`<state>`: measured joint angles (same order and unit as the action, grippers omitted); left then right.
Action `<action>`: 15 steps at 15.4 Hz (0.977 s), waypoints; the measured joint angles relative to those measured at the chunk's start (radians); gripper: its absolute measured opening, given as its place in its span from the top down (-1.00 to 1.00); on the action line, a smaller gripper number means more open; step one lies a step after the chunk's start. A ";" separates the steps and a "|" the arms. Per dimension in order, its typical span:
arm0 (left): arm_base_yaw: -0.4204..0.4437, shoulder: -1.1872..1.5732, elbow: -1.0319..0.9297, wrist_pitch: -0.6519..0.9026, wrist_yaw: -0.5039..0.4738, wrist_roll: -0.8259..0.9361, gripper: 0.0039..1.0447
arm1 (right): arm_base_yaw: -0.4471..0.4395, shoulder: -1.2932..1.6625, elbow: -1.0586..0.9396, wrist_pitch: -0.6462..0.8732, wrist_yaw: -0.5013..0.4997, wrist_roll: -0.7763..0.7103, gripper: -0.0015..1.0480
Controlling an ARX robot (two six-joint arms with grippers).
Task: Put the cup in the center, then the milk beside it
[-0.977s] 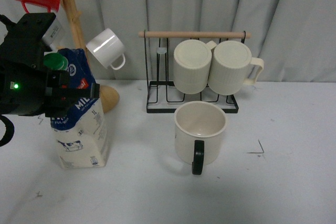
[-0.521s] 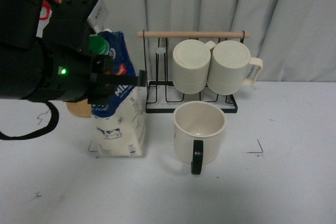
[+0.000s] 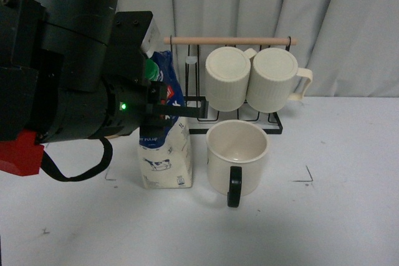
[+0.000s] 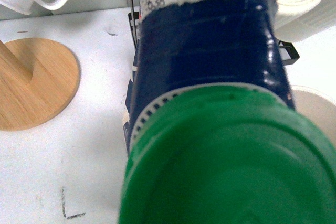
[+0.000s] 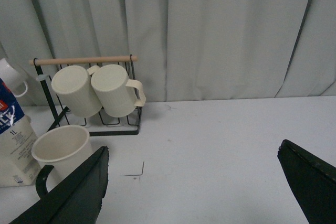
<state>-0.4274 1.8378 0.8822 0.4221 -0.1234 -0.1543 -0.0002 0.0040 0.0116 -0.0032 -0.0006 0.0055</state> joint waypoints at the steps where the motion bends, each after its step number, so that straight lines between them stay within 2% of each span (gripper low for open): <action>1: -0.010 0.007 0.000 0.005 -0.008 0.000 0.97 | 0.000 0.000 0.000 0.000 0.000 0.000 -0.87; 2: -0.014 0.008 0.000 0.006 -0.011 0.000 0.97 | 0.000 0.000 0.000 0.000 0.000 0.000 -0.87; 3: -0.018 0.008 0.000 0.010 -0.012 -0.003 0.86 | 0.000 0.000 0.000 0.000 0.000 0.000 -0.87; 5: -0.025 -0.001 0.003 0.011 -0.008 -0.020 0.49 | 0.000 0.000 0.000 0.000 0.000 0.000 -0.87; 9: -0.045 -0.142 -0.021 -0.063 -0.001 -0.074 -0.48 | 0.000 0.000 0.000 0.000 0.000 0.000 -0.87; 12: -0.061 -0.308 -0.060 -0.038 -0.009 -0.068 -0.91 | 0.000 0.000 0.000 0.000 0.000 0.000 -0.87; 15: -0.060 -0.503 -0.130 0.000 -0.014 -0.020 -0.88 | 0.000 0.000 0.000 0.000 0.000 0.000 -0.87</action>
<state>-0.4873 1.3346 0.7525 0.4225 -0.1375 -0.1741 -0.0002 0.0040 0.0116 -0.0036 -0.0006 0.0055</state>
